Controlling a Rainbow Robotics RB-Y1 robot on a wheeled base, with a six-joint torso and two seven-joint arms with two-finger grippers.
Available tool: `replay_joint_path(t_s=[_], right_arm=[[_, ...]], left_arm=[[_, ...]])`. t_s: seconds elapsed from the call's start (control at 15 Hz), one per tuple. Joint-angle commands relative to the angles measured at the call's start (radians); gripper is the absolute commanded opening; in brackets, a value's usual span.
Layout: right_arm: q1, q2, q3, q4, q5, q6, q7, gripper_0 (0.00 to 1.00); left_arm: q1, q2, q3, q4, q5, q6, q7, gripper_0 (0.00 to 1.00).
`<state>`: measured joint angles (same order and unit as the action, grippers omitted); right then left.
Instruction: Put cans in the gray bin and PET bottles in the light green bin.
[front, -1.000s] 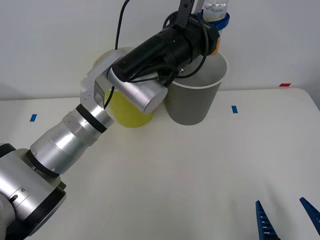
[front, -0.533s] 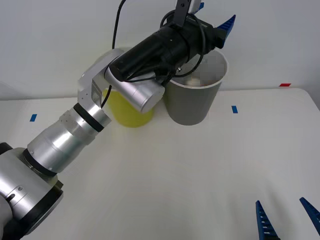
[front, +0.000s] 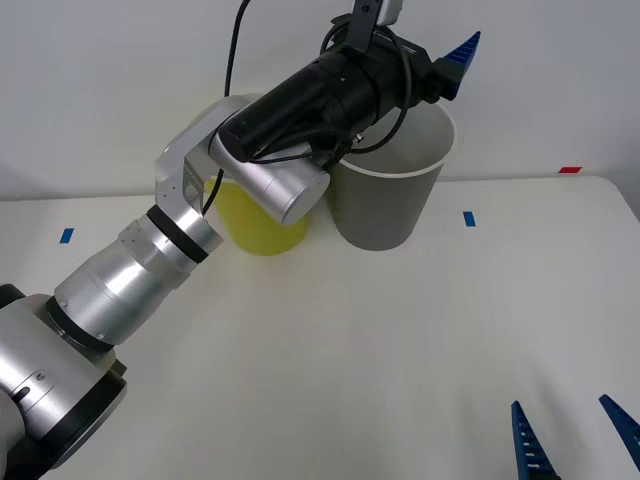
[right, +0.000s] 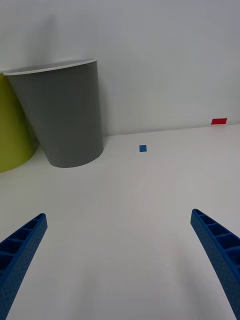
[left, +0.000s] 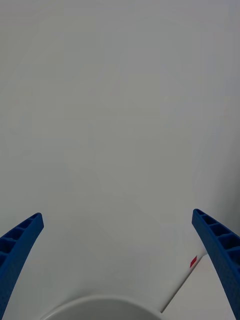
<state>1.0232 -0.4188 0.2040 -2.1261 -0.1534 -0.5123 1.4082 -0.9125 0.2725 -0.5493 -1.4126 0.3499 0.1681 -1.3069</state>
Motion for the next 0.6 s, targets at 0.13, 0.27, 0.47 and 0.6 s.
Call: replay_joint_path(t_s=[0.13,0.27,0.47,0.6], right_arm=[[0.0,0.0,0.0,0.0,0.0,0.0,0.0,1.0],[0.0,0.0,0.0,0.0,0.0,0.0,0.0,1.0],[0.0,0.0,0.0,0.0,0.0,0.0,0.0,1.0],[0.0,0.0,0.0,0.0,0.0,0.0,0.0,1.0]], left_arm=[[0.001,-0.003,0.0,-0.023,0.0,0.001,-0.002,1.0],[0.001,0.036,0.0,-0.074,0.0,0.022,-0.002,1.0],[0.015,0.116,0.02,-0.243,0.037,0.185,0.005,1.0],[0.1,0.136,0.101,-0.387,0.087,0.312,-0.04,1.0]])
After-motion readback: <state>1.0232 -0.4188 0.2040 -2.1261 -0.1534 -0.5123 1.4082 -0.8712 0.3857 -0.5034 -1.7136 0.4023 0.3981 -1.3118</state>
